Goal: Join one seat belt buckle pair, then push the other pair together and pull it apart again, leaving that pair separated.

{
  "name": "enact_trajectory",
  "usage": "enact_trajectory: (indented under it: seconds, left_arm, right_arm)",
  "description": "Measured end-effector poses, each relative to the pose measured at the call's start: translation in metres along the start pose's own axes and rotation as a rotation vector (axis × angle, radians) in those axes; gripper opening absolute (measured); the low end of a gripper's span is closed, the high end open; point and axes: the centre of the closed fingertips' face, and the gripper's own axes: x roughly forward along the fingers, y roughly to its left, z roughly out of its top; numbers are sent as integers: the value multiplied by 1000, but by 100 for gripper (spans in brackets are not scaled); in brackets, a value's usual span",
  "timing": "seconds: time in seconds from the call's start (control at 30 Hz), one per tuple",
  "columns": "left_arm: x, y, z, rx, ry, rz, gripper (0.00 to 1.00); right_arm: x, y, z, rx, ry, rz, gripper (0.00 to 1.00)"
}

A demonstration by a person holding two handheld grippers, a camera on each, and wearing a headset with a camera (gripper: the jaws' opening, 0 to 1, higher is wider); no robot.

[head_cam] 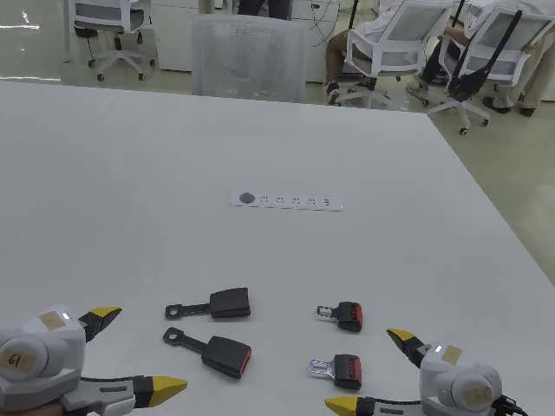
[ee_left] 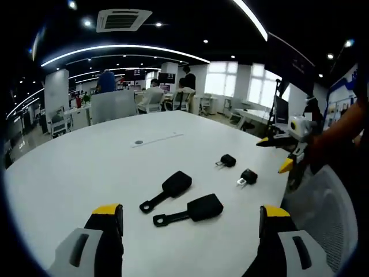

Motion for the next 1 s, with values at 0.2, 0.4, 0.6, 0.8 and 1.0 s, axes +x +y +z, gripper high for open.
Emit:
enact_trajectory:
  seconds: [0.2, 0.4, 0.6, 0.8, 1.0]
  left_arm:
    - [-1, -1, 0, 6, 2, 1, 100]
    - [-3, -1, -2, 15, 7, 1, 100]
    - [-3, 0, 0, 18, 6, 0, 100]
    - [-3, -1, 0, 22, 8, -1, 100]
    - [-2, -1, 2, 24, 6, -2, 100]
  right_arm:
    - [0, 4, -1, -2, 4, 11, 98]
    - [0, 7, -1, -3, 4, 16, 98]
    - [0, 6, 0, -5, 6, 15, 98]
    - [-1, 7, 1, -9, 6, 18, 98]
    - [-1, 6, 2, -7, 7, 20, 98]
